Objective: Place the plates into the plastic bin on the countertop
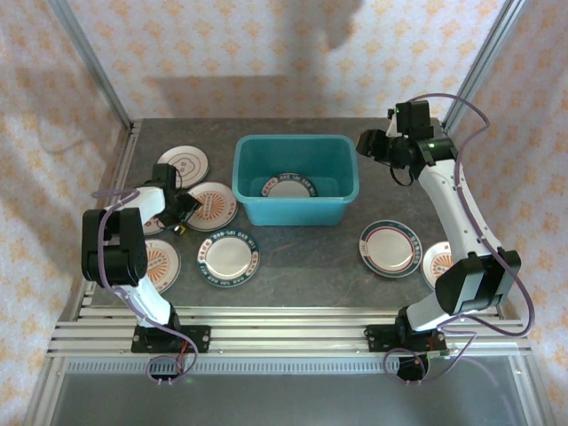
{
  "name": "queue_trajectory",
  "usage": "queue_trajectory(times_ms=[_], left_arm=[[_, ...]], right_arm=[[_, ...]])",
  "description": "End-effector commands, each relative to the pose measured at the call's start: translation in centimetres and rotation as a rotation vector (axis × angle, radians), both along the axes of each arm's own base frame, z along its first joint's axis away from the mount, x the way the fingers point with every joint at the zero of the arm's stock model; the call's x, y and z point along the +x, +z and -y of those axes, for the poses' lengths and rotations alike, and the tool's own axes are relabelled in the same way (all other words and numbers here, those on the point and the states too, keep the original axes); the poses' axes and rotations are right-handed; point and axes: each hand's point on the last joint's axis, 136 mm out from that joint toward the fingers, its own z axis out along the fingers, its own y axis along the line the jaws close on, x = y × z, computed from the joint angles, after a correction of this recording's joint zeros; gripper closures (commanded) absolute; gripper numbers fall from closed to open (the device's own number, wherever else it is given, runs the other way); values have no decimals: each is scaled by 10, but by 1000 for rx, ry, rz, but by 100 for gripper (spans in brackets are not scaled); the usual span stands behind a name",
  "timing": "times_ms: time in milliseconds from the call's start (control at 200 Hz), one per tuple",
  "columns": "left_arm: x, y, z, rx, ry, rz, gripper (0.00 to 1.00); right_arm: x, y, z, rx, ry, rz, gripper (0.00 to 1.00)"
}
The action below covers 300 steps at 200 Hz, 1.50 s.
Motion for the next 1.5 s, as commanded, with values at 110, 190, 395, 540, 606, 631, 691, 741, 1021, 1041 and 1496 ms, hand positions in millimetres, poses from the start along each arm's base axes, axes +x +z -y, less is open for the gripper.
queue_trajectory(times_ms=[110,190,395,540,606,631,691,741,1021,1041,1496], left_arm=[[4,-14,3,-23,1,5,42],[6,-15,4,-31,-1,11,49],[6,-17,5,-36,-7,14,63],[6,-15,8,-50,-11,29,73],[7,-12,10,-52,-26,37,76],[6,-12,10,-50,-31,37,78],[4,-8,10,-45,-40,41,80],[3,-6,10,-41,-44,43,82],[1,14,11,-39,-47,80,90],[1,16,11,-38,-46,85,90],[2,75,10,2,-50,230,100]], right_arm=[[-3,1,5,-18,-34,1,41],[-3,1,6,-19,-37,3,41],[-3,1,7,-26,-42,2,41],[-4,2,8,-31,-44,7,41],[-4,2,9,-31,-47,11,41],[-4,2,9,-31,-46,12,41],[-5,1,9,-33,-46,11,41],[-5,2,9,-32,-46,14,41],[-4,2,7,-24,-40,22,41],[-4,2,7,-24,-40,23,41],[-1,6,3,-2,-26,43,41]])
